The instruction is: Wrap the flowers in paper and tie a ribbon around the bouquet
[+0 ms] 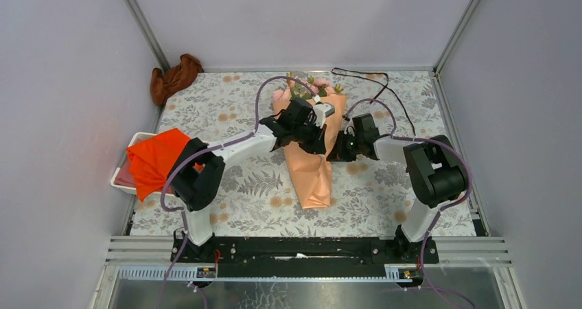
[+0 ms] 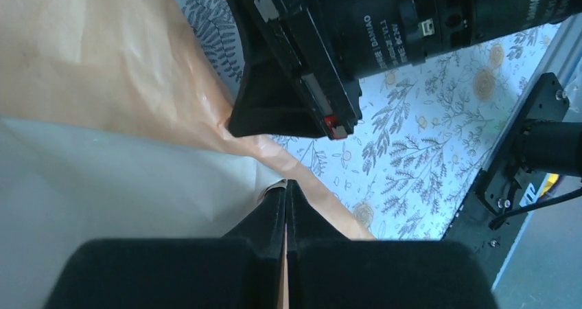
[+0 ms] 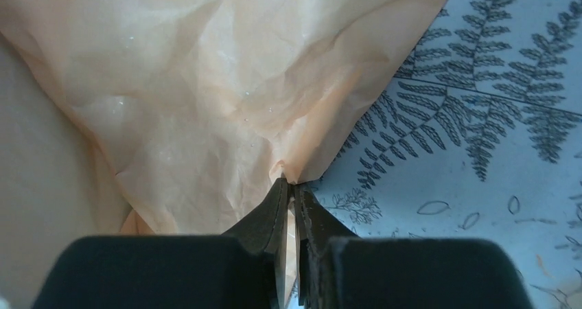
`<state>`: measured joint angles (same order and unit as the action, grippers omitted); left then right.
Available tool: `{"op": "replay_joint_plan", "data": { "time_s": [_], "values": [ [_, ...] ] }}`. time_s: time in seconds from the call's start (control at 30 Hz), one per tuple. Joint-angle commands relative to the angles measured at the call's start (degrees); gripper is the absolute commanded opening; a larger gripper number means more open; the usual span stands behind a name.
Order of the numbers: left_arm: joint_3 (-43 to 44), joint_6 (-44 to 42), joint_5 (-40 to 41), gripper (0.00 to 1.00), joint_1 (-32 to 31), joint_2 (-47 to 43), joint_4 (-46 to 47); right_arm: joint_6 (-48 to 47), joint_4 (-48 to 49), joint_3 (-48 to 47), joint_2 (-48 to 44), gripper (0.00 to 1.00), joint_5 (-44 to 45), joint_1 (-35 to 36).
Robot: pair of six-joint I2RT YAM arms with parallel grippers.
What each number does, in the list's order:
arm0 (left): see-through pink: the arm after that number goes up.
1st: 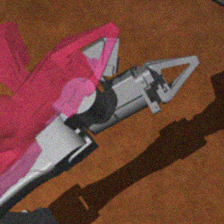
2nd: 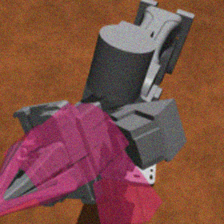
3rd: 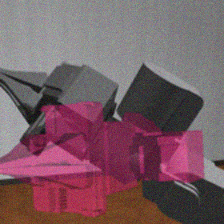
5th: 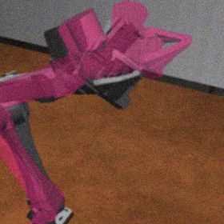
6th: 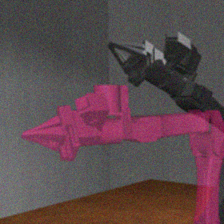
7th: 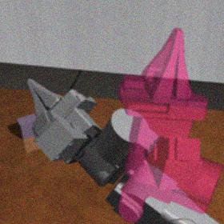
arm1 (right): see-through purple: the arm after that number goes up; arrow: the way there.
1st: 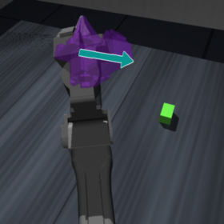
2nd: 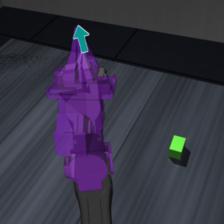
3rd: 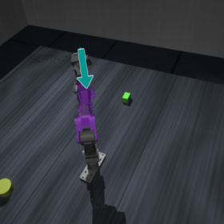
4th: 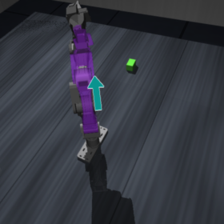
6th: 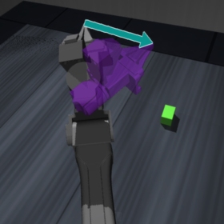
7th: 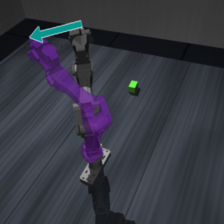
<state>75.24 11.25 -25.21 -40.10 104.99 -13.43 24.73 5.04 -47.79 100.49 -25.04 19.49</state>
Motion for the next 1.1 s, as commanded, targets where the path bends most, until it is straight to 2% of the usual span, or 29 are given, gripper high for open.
{"op": "replay_joint_plan", "data": {
  "time_s": [0.0,0.13,0.43,0.67,0.73,0.87,1.07],
  "values": [
    [1.9,-1.8,1.3,0.00,-0.7,4.9,1.8,2.0,4.8,-2.0,1.5,0.08,-3.8,0.4],
    [2.8,-2.6,2.4,0.00,-2.5,9.6,3.9,4.4,5.1,-2.0,-0.4,0.09,-4.1,0.3],
    [-2.4,-8.8,9.3,0.00,-2.8,10.1,11.7,1.5,-2.5,-2.6,-11.3,0.34,4.5,-3.8],
    [-5.7,-13.4,6.6,0.00,-2.8,9.2,15.1,2.5,5.4,-6.0,-7.8,0.46,-9.8,-4.5],
    [-6.1,-14.6,6.6,0.00,-2.7,9.1,15.6,3.5,8.8,-7.0,-6.2,0.54,-11.3,-4.5],
    [-5.9,-16.4,6.2,0.00,-2.9,9.9,15.3,6.8,14.1,-10.2,-2.5,0.62,-14.1,-4.5],
    [-7.2,-19.7,6.6,0.00,-3.0,9.6,15.7,7.0,10.7,-20.0,3.4,0.67,-15.9,-7.1]
  ]
}}
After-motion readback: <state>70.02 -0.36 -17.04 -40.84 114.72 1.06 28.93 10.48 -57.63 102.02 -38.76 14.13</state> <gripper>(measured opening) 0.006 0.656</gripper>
